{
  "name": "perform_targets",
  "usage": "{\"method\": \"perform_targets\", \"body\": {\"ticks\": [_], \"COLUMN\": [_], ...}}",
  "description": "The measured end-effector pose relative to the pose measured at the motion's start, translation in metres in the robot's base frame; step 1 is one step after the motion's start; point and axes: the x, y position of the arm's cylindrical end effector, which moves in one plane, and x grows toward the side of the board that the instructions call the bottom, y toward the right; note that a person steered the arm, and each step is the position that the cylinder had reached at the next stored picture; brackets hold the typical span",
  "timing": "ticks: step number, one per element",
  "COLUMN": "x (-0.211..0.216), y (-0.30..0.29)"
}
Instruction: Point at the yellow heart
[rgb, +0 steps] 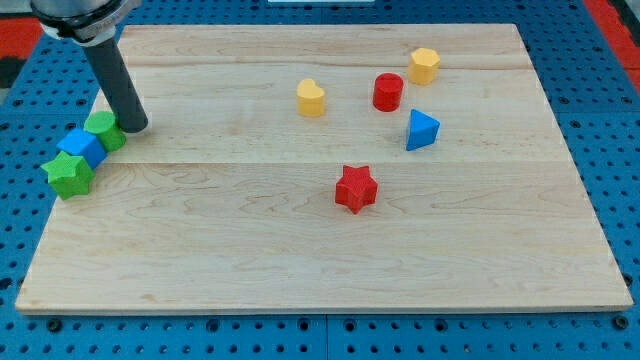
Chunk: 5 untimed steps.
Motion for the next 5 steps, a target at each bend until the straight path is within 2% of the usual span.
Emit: {"method": "perform_targets", "body": {"ticks": [3, 5], "x": [-0.009, -0.051], "y": [0.009, 0.062]}}
